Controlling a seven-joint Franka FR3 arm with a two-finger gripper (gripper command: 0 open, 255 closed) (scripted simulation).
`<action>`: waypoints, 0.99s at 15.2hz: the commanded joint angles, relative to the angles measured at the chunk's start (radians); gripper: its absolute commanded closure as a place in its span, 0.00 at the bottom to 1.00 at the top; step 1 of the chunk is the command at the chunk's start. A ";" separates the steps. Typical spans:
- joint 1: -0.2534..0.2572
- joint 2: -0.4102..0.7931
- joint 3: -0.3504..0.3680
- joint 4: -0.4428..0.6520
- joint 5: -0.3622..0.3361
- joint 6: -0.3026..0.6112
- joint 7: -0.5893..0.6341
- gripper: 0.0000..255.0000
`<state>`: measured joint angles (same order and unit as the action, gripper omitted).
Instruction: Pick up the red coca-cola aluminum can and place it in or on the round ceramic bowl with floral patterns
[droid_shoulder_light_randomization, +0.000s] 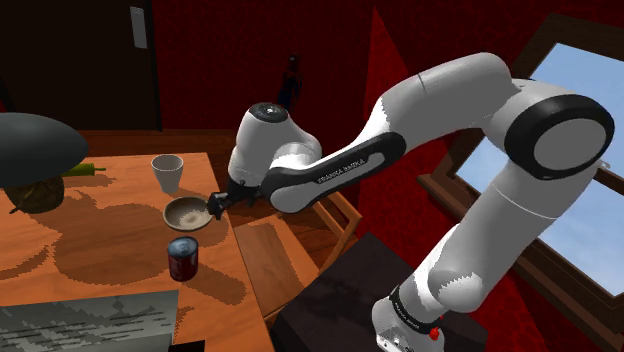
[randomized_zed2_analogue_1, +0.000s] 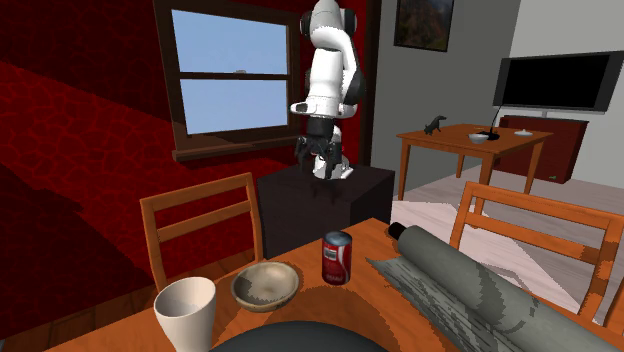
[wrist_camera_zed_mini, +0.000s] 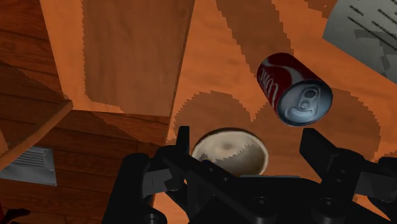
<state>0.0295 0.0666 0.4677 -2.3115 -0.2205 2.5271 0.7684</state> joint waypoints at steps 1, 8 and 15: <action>0.018 0.093 -0.004 0.059 -0.092 0.018 0.081 0.00; 0.156 0.376 -0.090 0.275 -0.317 0.041 0.285 0.00; 0.263 0.592 -0.158 0.483 -0.403 0.037 0.362 0.00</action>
<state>0.2854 0.6418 0.3166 -1.8402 -0.6154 2.5586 1.1241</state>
